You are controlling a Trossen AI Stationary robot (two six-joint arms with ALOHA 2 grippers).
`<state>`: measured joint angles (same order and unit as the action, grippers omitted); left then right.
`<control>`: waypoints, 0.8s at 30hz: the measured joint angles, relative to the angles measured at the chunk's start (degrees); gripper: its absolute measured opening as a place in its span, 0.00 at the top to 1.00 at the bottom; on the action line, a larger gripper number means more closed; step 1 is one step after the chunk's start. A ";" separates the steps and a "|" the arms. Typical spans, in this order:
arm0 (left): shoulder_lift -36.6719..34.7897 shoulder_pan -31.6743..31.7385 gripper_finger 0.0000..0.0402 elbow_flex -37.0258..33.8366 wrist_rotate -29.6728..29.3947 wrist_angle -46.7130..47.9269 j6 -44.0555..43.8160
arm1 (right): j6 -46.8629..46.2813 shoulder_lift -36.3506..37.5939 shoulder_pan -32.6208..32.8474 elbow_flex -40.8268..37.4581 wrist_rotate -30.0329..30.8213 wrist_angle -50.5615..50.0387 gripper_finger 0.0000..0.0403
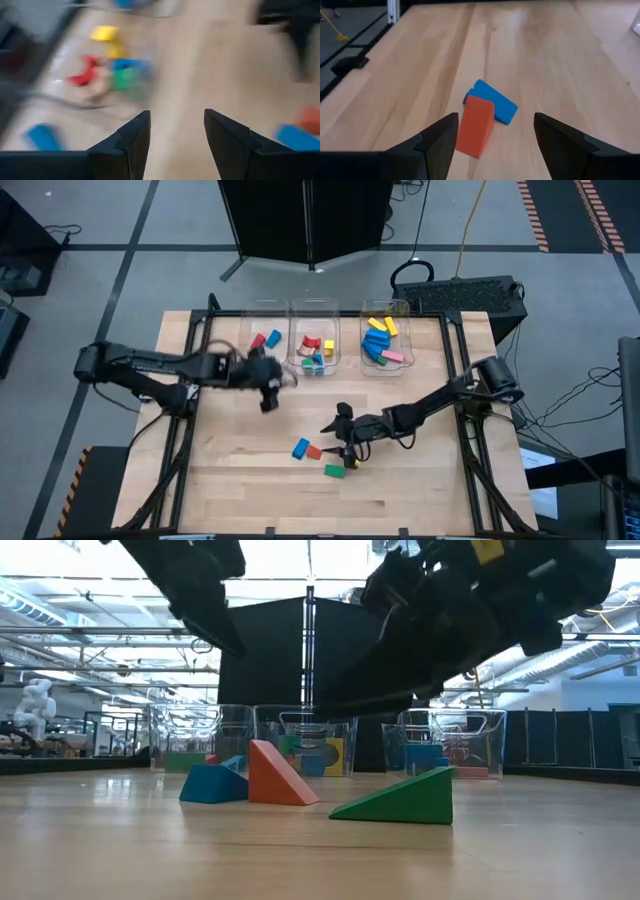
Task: Sort blocks by size
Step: Put the orange triangular block into the left transparent bin
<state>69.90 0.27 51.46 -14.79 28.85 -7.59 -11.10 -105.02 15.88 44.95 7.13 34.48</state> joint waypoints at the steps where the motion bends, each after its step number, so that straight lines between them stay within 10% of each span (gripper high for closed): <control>1: 0.37 -2.41 0.54 -0.59 0.09 -1.44 -1.77 | 0.02 -0.20 0.00 0.00 -0.01 -0.23 0.38; 12: 10.80 -22.10 0.54 -3.08 -4.81 -8.33 -25.32 | -0.25 0.29 -0.02 0.09 0.33 -1.15 0.38; 24: 25.05 -25.92 0.54 -3.10 -4.77 -20.87 -40.13 | -6.62 -0.12 0.30 0.09 0.40 -0.66 0.38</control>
<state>94.95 -25.65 48.36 -19.56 7.98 -47.72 -17.72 -105.14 16.17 45.04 7.52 33.82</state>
